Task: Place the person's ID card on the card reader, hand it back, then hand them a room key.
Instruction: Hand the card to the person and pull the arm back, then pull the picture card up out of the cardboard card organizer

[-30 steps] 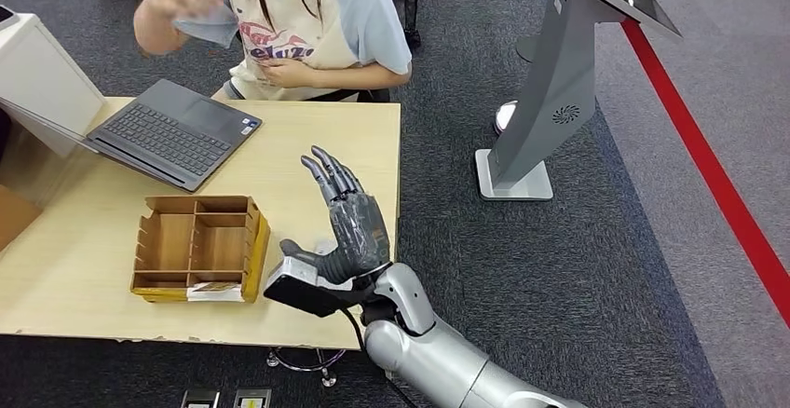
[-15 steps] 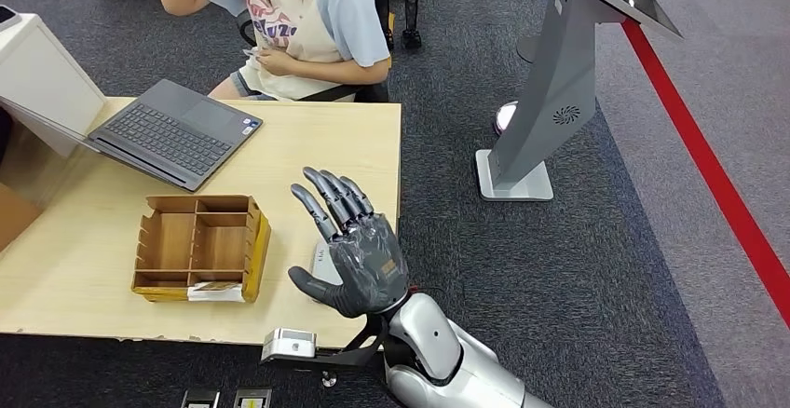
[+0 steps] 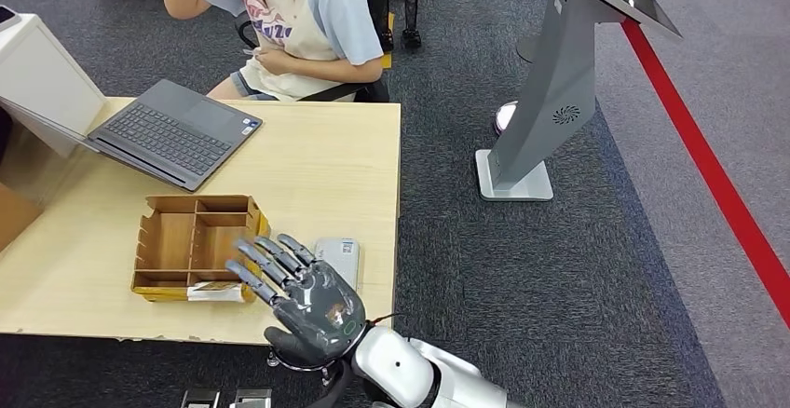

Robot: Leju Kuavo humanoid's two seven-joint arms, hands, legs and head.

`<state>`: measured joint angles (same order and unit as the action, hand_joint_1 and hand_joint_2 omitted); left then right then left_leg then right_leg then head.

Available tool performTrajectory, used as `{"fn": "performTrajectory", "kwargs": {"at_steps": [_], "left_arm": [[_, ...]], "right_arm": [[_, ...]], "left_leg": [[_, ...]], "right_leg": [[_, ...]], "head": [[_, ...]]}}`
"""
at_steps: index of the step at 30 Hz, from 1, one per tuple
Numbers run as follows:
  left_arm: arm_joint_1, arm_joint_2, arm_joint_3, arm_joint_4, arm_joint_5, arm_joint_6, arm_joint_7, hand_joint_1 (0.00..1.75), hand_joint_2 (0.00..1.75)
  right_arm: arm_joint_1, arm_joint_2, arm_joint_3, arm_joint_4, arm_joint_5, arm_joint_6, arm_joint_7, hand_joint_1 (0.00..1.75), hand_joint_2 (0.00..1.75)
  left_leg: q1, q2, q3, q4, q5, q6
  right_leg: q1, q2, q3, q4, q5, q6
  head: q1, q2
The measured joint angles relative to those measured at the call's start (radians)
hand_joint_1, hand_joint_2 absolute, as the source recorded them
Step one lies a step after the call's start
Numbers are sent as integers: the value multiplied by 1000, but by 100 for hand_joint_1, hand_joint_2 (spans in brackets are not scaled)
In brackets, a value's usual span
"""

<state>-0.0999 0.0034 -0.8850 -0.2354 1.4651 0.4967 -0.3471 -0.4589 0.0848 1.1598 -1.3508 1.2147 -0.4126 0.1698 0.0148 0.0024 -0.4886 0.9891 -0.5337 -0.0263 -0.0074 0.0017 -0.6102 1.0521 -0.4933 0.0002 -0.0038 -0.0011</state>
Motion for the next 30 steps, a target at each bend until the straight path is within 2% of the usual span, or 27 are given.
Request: {"fn": "performTrajectory", "kwargs": {"at_steps": [6, 13, 16, 24, 30], "left_arm": [[0, 0, 0, 0, 9, 17, 2, 0, 0], [0, -1, 0, 0, 18, 32, 6, 0, 0], [0, -2, 0, 0, 19, 33, 3, 0, 0], [0, -2, 0, 0, 17, 40, 0, 0, 0], [0, -3, 0, 0, 13, 43, 2, 0, 0]], "right_arm": [[-28, 63, 51, 104, 31, 4, 12, 0, 175], [-44, 165, 96, 245, -67, -31, -68, 0, 175], [-53, 201, 118, 292, -80, -43, -71, 0, 175], [-100, 239, 176, 399, -96, -65, -8, 0, 175], [-129, 251, 199, 470, -99, -45, 38, 0, 175]], "left_leg": [[0, 0, 1, 0, 0, 0], [0, 0, 1, 0, 0, 0], [0, 0, 1, 0, 0, 0], [0, 0, 2, 0, 0, 0], [0, 0, 2, 0, 0, 0]], "right_leg": [[0, 0, 0, 0, 0, 0], [0, 0, 0, 0, 0, 0], [0, 0, 0, 0, 0, 0], [0, 0, 0, 0, 0, 0], [0, 0, 0, 0, 0, 0]], "head": [[0, 0], [0, 0], [0, 0], [0, 0], [0, 0]]}}
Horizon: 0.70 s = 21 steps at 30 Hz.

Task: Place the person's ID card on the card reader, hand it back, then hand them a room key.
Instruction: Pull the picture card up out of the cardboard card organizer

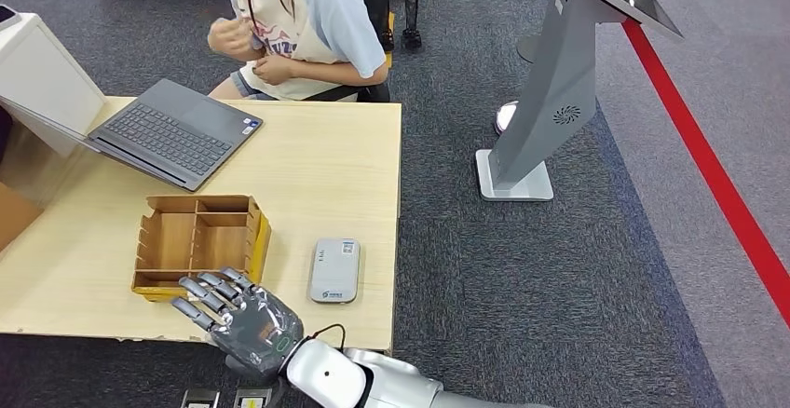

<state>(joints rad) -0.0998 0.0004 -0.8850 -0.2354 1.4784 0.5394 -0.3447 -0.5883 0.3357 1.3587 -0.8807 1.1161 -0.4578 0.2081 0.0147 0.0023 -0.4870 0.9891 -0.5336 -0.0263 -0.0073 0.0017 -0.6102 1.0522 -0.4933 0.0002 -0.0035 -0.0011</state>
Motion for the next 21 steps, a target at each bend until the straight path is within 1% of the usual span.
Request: {"fn": "performTrajectory", "kwargs": {"at_steps": [11, 16, 21], "left_arm": [[0, 0, -3, 0, -24, -2, 1, 0, 0], [0, 0, -4, 0, -34, -6, 2, 0, 0], [0, 0, -10, 0, -35, -11, 9, 0, 0]], "right_arm": [[-83, 8, 45, 81, -8, 66, 60, 0, 175], [-100, 9, 54, 105, -21, 99, 86, 0, 175], [-108, 10, 62, 127, -27, 155, 109, 0, 175]], "left_leg": [[0, 0, 0, 0, 0, 0], [0, 0, 0, 0, 0, 0], [0, 0, 0, 0, 0, 0]], "right_leg": [[0, 0, 0, 0, 0, 0], [0, 0, 0, 0, 0, 0], [0, 0, 0, 0, 0, 0]], "head": [[0, 0], [0, 0], [0, 0]]}}
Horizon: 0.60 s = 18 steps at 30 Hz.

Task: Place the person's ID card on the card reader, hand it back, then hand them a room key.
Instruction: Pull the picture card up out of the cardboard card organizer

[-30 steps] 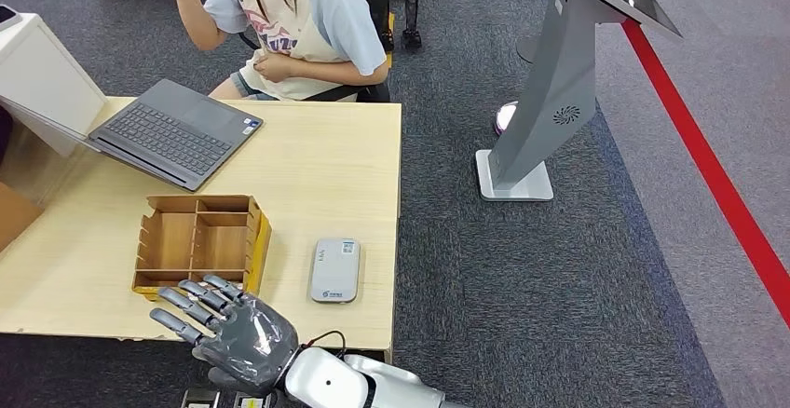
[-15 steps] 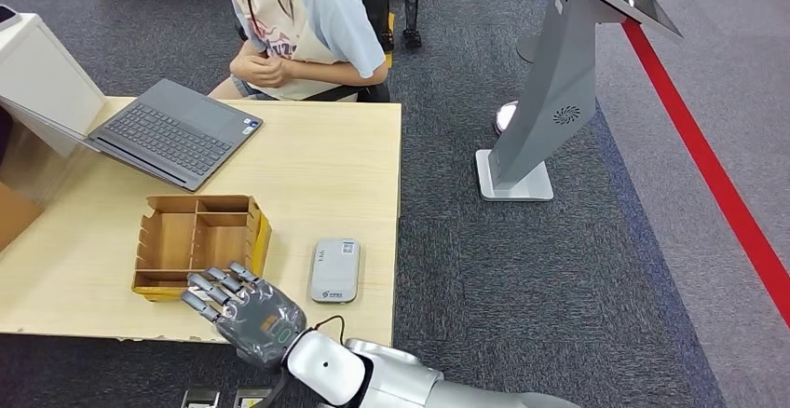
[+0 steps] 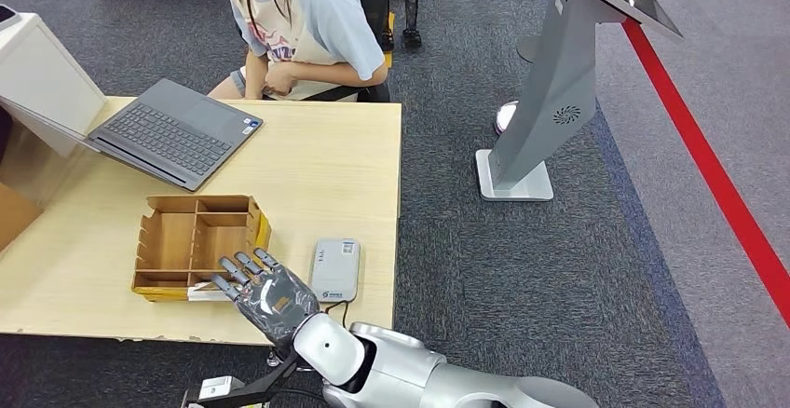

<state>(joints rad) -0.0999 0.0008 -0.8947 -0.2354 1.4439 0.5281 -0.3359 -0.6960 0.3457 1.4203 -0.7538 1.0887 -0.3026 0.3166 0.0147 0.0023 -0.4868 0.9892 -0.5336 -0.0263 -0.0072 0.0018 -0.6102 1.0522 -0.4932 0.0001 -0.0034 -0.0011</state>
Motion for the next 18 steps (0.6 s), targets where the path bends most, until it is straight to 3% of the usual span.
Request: {"fn": "performTrajectory", "kwargs": {"at_steps": [12, 18], "left_arm": [[0, 0, -1, 0, 11, -1, 21, 0, 0], [0, 0, -1, 0, 11, 0, 32, 0, 0]], "right_arm": [[-20, 0, 22, 43, -4, 137, 82, 0, 175], [-25, 0, 23, 55, -8, 149, 100, 0, 175]], "left_leg": [[0, 0, 0, 0, 0, 0], [0, 0, 0, 0, 0, 0]], "right_leg": [[0, 0, 0, 0, 0, 0], [0, 0, 0, 0, 0, 0]], "head": [[0, 0], [0, 0]]}}
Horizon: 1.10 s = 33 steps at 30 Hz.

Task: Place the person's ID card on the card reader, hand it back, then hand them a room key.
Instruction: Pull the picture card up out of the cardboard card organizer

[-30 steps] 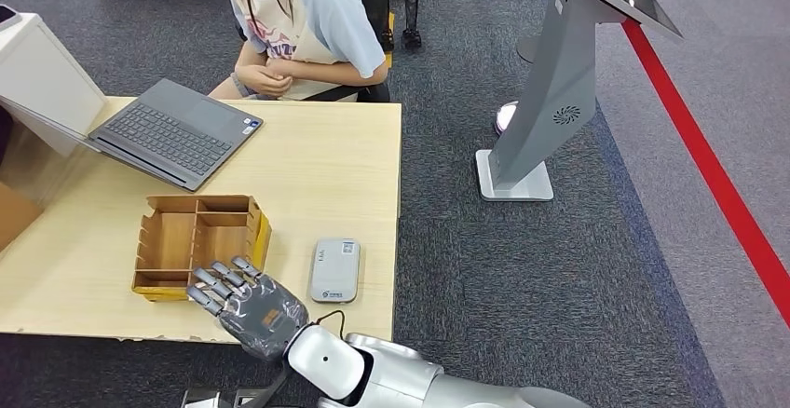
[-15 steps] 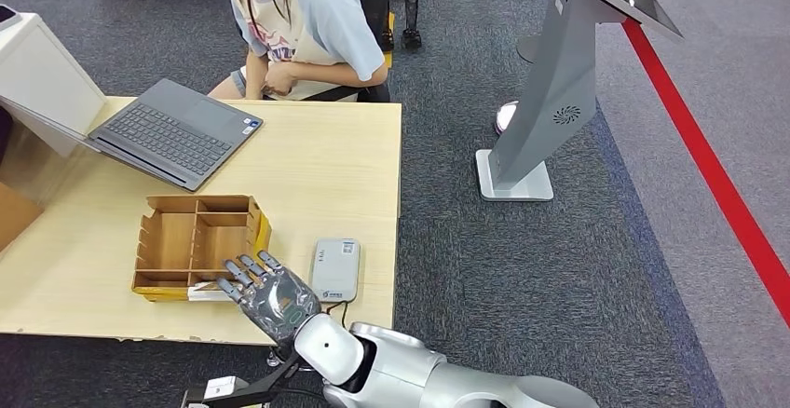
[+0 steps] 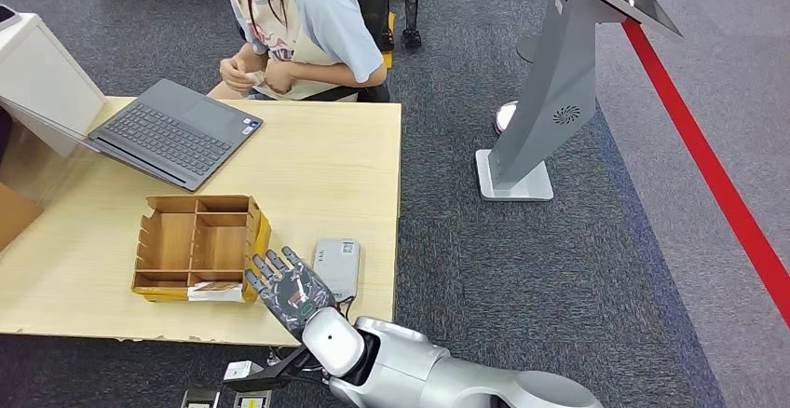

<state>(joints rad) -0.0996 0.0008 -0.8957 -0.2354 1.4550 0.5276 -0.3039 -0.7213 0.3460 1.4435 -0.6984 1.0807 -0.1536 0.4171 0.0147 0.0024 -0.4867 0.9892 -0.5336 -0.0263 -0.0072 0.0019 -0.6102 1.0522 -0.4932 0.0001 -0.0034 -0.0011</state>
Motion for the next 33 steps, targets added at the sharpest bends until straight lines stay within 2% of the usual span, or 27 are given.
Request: {"fn": "performTrajectory", "kwargs": {"at_steps": [16, 33], "left_arm": [[0, 1, -24, -1, -29, -34, 9, 0, 0], [-11, 3, -86, 0, -74, -72, 14, 0, 0]], "right_arm": [[-22, 9, 11, 12, -57, -33, 19, 0, 175], [-30, 9, 11, 24, -217, -141, -29, 0, 175]], "left_leg": [[0, 0, 0, 0, 0, 0], [0, 0, 0, 0, 0, 0]], "right_leg": [[0, 0, 0, 0, 0, 0], [0, 0, 0, 0, 0, 0]], "head": [[0, 0], [0, 0]]}}
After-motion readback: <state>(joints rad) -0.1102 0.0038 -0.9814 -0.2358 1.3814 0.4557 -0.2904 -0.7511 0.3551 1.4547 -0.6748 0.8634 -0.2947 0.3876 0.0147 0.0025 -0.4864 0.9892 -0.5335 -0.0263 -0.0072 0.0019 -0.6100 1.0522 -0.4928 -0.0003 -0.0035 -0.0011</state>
